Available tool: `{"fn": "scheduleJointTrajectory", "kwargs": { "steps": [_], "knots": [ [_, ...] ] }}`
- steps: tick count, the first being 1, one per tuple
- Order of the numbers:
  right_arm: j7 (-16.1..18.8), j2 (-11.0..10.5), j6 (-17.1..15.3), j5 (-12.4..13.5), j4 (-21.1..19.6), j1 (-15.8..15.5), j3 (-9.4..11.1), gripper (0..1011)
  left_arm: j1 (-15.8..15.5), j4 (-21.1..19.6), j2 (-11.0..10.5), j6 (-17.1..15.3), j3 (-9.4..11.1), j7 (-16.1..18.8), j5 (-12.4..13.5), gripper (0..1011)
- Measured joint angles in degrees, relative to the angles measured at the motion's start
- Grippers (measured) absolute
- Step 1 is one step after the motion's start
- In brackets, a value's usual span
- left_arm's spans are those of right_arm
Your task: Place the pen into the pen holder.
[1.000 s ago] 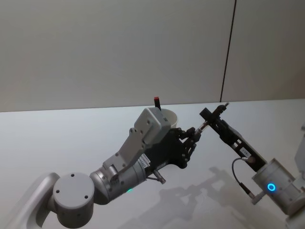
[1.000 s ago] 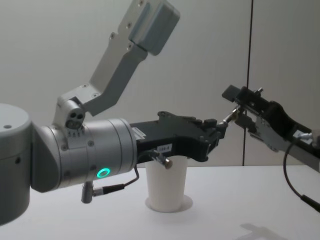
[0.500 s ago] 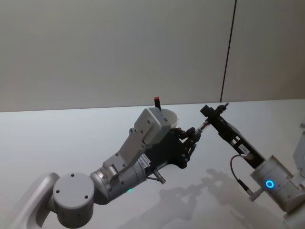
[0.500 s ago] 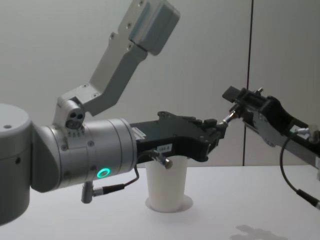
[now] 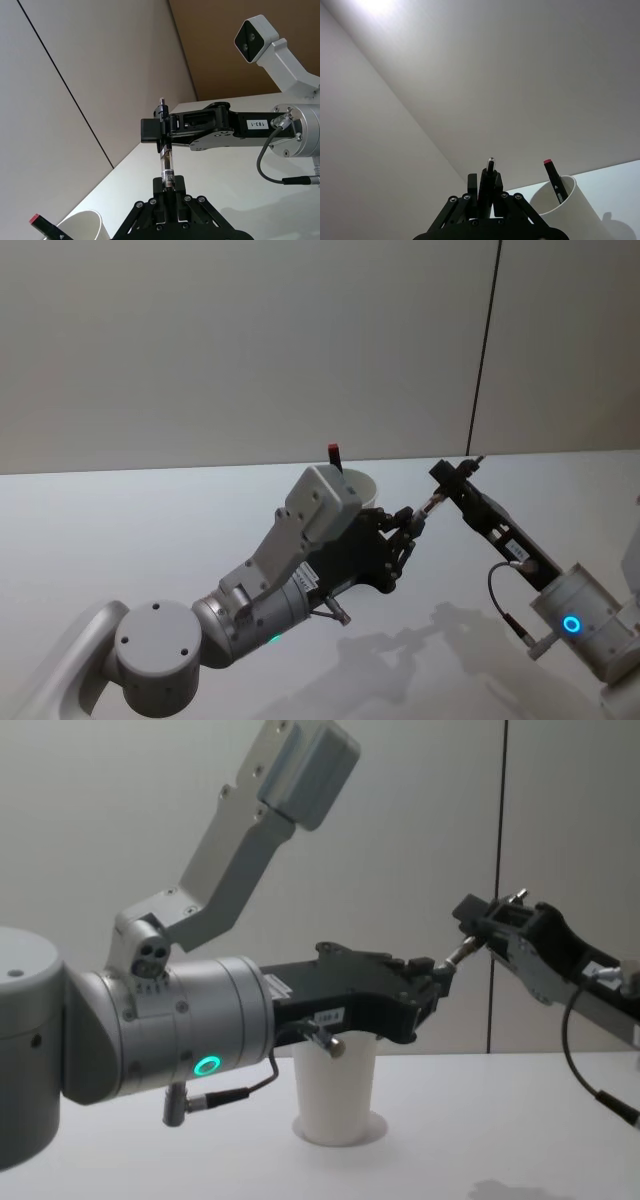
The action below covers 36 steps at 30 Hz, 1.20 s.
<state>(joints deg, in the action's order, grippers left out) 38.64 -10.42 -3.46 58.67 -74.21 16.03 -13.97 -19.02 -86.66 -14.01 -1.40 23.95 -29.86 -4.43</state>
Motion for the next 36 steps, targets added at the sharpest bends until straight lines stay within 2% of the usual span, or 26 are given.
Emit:
{"fn": "scheduleJointTrajectory", "kwargs": {
  "steps": [17,24,25,29,31,36],
  "knots": [
    [-0.3,-0.6,0.3,-0.1,-0.5,-0.2,0.0,148,0.0,0.0,0.0,0.0,0.0,0.0,0.0,157],
    [-0.3,-0.8,0.5,-0.1,-0.4,-0.2,0.0,147,0.0,0.0,0.0,0.0,0.0,0.0,0.0,352],
    [-0.3,-0.8,0.5,-0.1,-0.4,-0.2,0.0,148,0.0,0.0,0.0,0.0,0.0,0.0,0.0,409],
    [-0.2,-0.9,0.6,-0.1,-0.3,-0.2,-0.1,148,0.0,0.0,0.0,0.0,0.0,0.0,0.0,531],
    [-0.2,-0.9,0.7,-0.1,-0.2,-0.1,-0.1,148,0.0,0.0,0.0,0.0,0.0,0.0,0.0,567],
    [-0.1,-1.1,1.2,-0.7,0.0,0.1,-0.2,148,0.0,0.0,0.0,0.0,0.0,0.0,0.0,754]
  ]
}}
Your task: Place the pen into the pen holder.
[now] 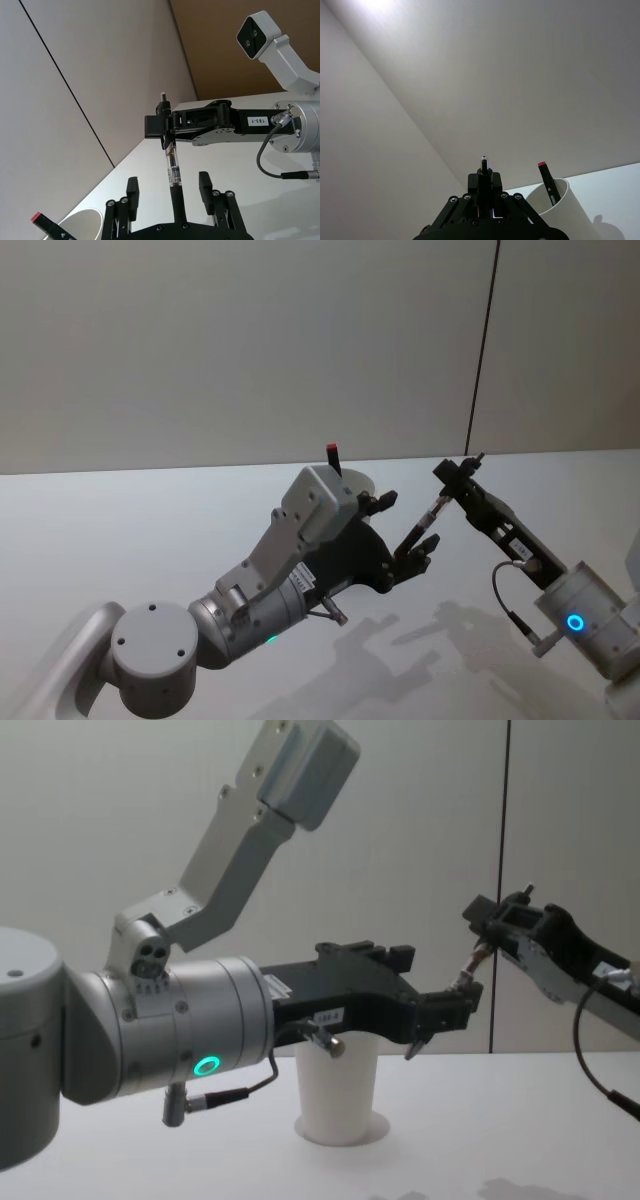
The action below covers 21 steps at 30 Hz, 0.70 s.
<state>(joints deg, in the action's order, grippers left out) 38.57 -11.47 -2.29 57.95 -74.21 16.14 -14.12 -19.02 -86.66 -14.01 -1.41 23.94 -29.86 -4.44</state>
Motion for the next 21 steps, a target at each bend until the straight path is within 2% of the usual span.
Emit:
{"fn": "scheduleJointTrajectory", "kwargs": {
  "steps": [5,10,21],
  "knots": [
    [0.1,-0.2,0.7,-1.5,0.1,0.3,0.0,147,0.0,0.0,0.0,0.0,0.0,0.0,0.0,881],
    [0.3,-0.5,1.9,-4.3,0.2,1.0,0.1,148,0.0,0.0,0.0,0.0,0.0,0.0,0.0,1003],
    [0.9,-0.9,5.3,-11.2,1.4,3.2,0.3,148,0.0,0.0,0.0,0.0,0.0,0.0,0.0,1000]
  ]
}}
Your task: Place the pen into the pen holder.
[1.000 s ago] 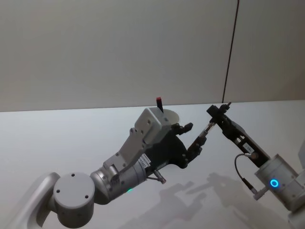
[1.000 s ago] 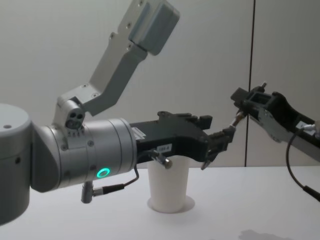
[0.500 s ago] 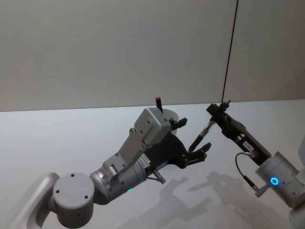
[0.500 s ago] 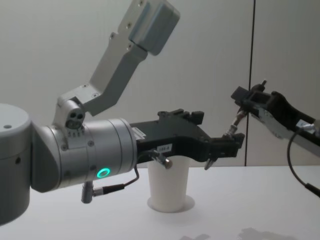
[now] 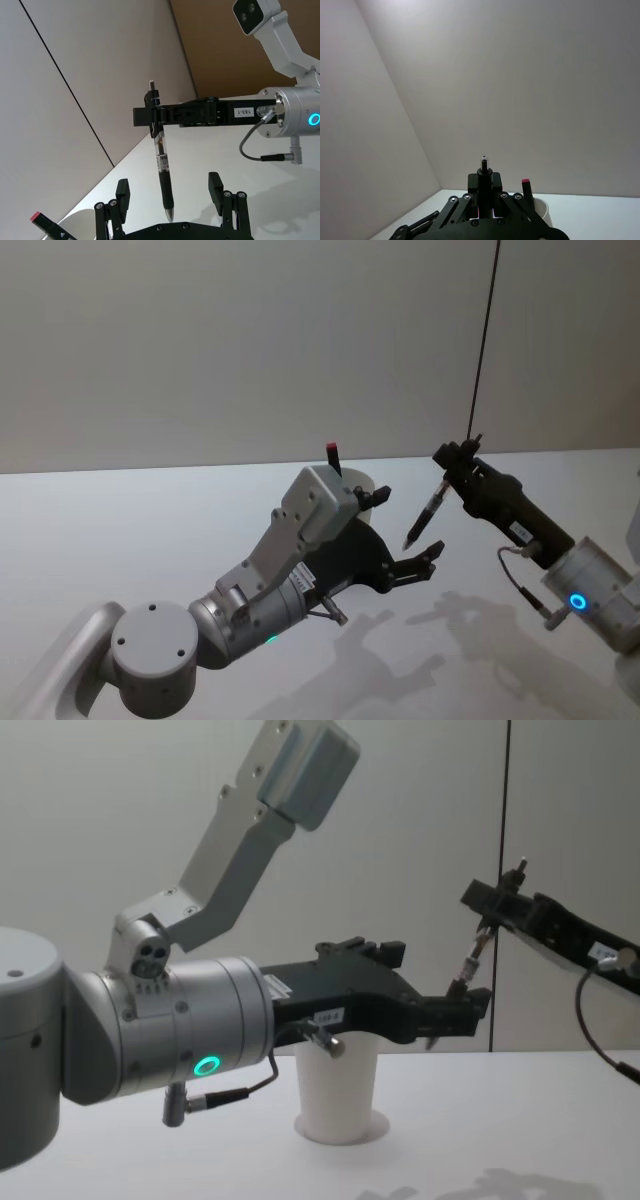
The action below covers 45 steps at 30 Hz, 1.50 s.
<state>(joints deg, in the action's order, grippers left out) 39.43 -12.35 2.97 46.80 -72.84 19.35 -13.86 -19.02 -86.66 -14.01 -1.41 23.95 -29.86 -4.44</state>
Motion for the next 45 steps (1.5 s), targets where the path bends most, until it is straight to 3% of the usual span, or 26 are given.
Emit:
{"fn": "scheduleJointTrajectory", "kwargs": {
  "steps": [19,45],
  "knots": [
    [1.2,0.3,6.5,-10.2,5.3,5.4,0.2,147,0.0,0.0,0.0,0.0,0.0,0.0,0.0,1000],
    [6.6,0.2,9.4,-14.9,16.5,14.2,2.3,147,0.0,0.0,0.0,0.0,0.0,0.0,0.0,1000]
  ]
}}
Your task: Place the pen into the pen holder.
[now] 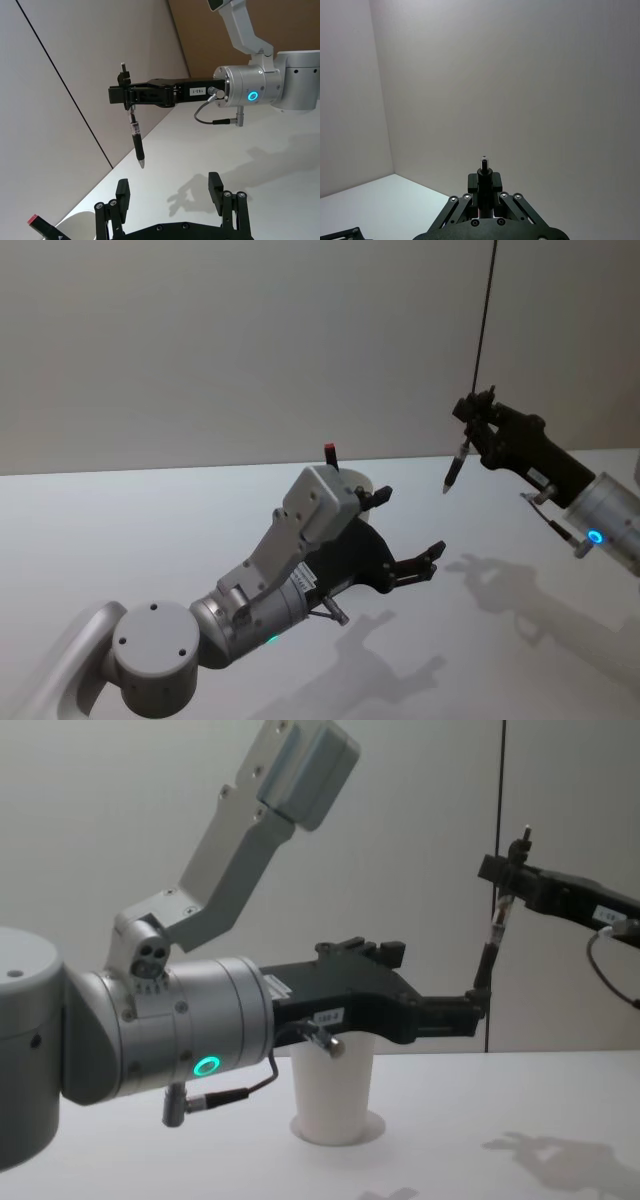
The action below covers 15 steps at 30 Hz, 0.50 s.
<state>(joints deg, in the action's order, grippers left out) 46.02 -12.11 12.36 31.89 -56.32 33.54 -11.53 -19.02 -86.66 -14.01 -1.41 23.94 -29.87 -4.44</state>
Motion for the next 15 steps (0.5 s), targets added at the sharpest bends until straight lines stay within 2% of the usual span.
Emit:
{"fn": "scheduleJointTrajectory", "kwargs": {
  "steps": [7,15],
  "knots": [
    [1.8,0.1,0.1,-0.8,2.8,2.1,0.2,147,0.0,0.0,0.0,0.0,0.0,0.0,0.0,1000],
    [2.8,0.4,0.1,-1.4,4.3,3.1,-0.3,148,0.0,0.0,0.0,0.0,0.0,0.0,0.0,1000]
  ]
}}
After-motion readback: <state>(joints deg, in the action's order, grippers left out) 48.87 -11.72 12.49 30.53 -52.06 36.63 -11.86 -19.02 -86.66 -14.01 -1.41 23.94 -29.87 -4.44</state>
